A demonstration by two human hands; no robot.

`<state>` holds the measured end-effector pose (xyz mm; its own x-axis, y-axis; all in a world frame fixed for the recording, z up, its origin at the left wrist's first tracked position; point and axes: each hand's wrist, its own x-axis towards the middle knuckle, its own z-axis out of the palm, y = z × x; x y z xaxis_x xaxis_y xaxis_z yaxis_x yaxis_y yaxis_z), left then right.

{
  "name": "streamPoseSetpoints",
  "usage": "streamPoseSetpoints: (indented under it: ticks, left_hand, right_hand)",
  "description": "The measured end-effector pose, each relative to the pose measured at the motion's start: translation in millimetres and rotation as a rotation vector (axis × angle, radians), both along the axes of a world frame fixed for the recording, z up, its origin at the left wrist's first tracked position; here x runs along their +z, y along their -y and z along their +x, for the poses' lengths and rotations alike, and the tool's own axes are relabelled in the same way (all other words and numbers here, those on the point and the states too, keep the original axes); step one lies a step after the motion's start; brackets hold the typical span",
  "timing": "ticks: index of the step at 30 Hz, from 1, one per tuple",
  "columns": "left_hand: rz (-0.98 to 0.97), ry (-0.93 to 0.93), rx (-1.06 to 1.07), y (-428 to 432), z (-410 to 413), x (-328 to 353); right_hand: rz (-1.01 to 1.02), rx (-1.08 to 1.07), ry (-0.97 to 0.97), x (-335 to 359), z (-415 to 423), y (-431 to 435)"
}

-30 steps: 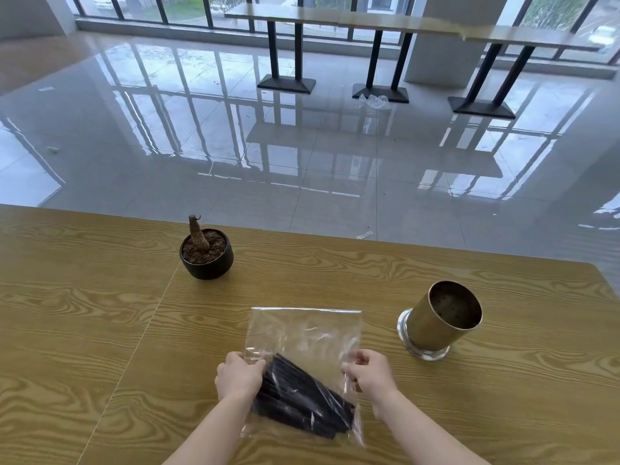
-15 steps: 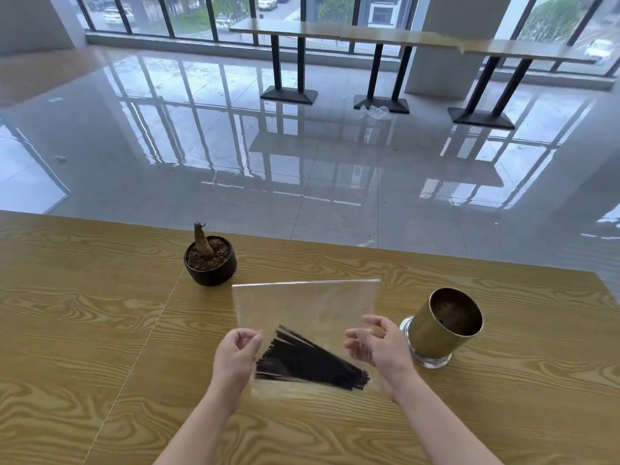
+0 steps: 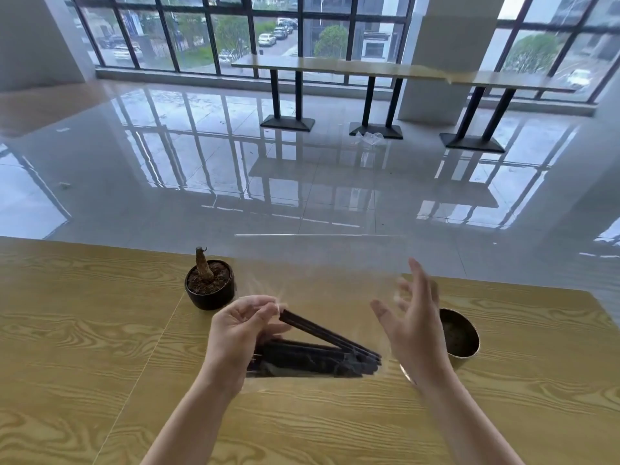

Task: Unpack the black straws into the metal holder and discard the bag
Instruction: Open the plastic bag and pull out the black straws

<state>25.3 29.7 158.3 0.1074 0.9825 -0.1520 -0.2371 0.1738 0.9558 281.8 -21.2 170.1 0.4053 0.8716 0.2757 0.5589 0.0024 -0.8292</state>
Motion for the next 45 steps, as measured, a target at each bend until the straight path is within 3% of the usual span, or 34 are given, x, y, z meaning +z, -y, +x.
streamPoseSetpoints:
  ticks: [2,4,7,11,16,22,27,32,39,41,45]
  left_hand:
    - [-0.069,0.0,-0.011,-1,10,6]
    - [-0.112,-0.001,-0.04,1,19,11]
    - [-0.07,-0.037,-0.129,5,32,17]
    - [0.049,-0.109,-0.233,12,41,25]
    - [0.039,-0.106,-0.416,9,29,39]
    - [0.106,-0.094,-0.564,10,31,56]
    - [0.107,-0.091,-0.511,7,30,57]
    - [0.092,-0.176,-0.38,3,23,49]
    - [0.192,-0.241,-0.283,0,39,51]
    - [0.119,-0.155,-0.22,-2,36,50]
    - [0.016,-0.002,-0.174,-5,23,52]
  right_hand:
    - [0.145,-0.004,0.321,3,-7,-1]
    - [0.262,0.12,0.509,6,-23,-2]
    - [0.288,0.321,0.624,8,-48,-3]
    - [0.252,0.425,0.636,14,-54,-9]
    - [0.24,0.501,0.522,28,-44,-14]
    - [0.346,0.416,0.561,49,-45,-16]
    - [0.348,0.355,0.365,62,-41,-16]
    - [0.209,0.194,-0.071,88,-19,-22]
    - [0.128,0.426,-0.242,95,-26,-27]
    - [0.186,0.39,-0.058,91,-15,-22]
    - [0.303,0.393,0.585,57,3,-5]
